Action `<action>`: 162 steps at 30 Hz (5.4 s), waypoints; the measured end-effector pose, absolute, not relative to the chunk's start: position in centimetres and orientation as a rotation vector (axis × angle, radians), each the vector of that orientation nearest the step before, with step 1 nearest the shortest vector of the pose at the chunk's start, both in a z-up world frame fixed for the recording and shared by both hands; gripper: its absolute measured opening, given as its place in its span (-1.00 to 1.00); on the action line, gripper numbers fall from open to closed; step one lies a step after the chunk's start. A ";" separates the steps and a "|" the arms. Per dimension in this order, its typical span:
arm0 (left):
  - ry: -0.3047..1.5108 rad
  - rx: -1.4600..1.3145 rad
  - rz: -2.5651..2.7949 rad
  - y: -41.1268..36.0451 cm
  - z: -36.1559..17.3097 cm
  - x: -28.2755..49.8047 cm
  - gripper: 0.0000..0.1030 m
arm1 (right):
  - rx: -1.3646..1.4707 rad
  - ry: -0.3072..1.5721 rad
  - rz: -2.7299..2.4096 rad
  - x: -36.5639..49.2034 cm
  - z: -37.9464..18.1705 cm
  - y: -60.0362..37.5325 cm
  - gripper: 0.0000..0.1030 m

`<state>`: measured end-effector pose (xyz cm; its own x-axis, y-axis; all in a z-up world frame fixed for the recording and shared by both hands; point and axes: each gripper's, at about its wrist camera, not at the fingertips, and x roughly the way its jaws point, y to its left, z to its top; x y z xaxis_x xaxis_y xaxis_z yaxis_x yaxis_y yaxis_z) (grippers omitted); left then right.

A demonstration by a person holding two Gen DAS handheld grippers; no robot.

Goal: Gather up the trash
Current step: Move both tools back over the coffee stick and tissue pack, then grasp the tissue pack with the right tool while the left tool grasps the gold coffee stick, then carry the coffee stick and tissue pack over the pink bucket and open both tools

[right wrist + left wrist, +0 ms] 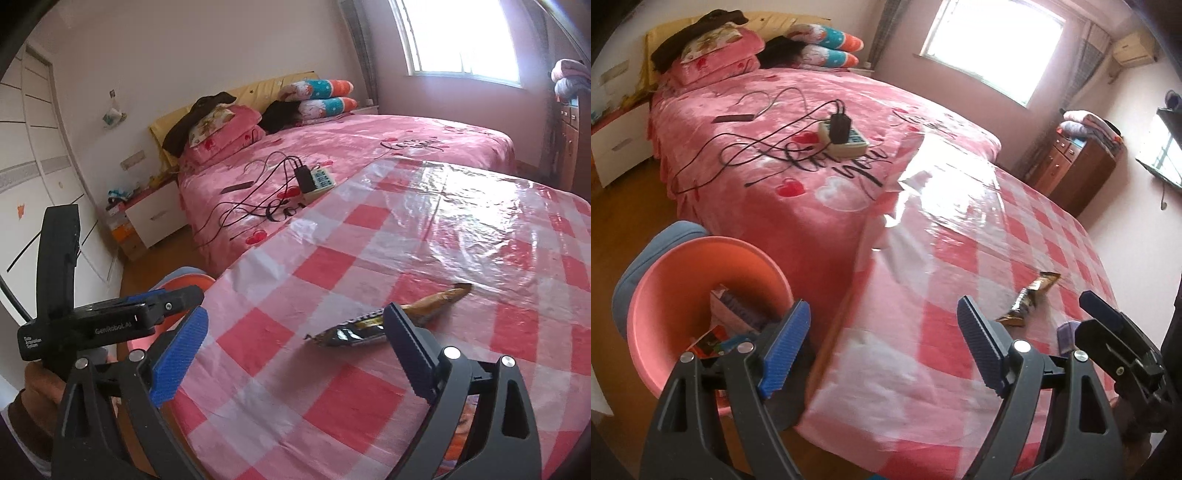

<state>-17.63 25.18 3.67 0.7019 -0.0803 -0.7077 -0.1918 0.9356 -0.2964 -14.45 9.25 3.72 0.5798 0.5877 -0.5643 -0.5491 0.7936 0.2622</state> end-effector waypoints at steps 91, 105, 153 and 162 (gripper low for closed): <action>0.974 0.134 -0.116 4.1 1.6 -7.0 0.40 | 0.162 0.892 0.471 -9.9 -1.7 -6.9 0.29; 0.954 0.108 -0.101 2.9 1.5 -6.6 -0.24 | 0.140 0.896 0.502 -10.2 -1.6 -6.5 0.49; 0.868 -0.295 -0.261 13.6 3.3 -11.6 -0.58 | -0.025 0.887 0.382 -10.5 -2.0 -3.5 0.21; 0.849 -0.350 -0.268 16.2 2.9 -12.1 -0.58 | -0.010 0.868 0.395 -11.2 -0.5 -1.8 0.20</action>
<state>-12.13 16.15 2.94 0.6328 -0.3668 -0.6819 0.0919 0.9100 -0.4043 -11.18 -1.83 -0.51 0.5787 0.3338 -0.7441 -0.3421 0.9276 0.1500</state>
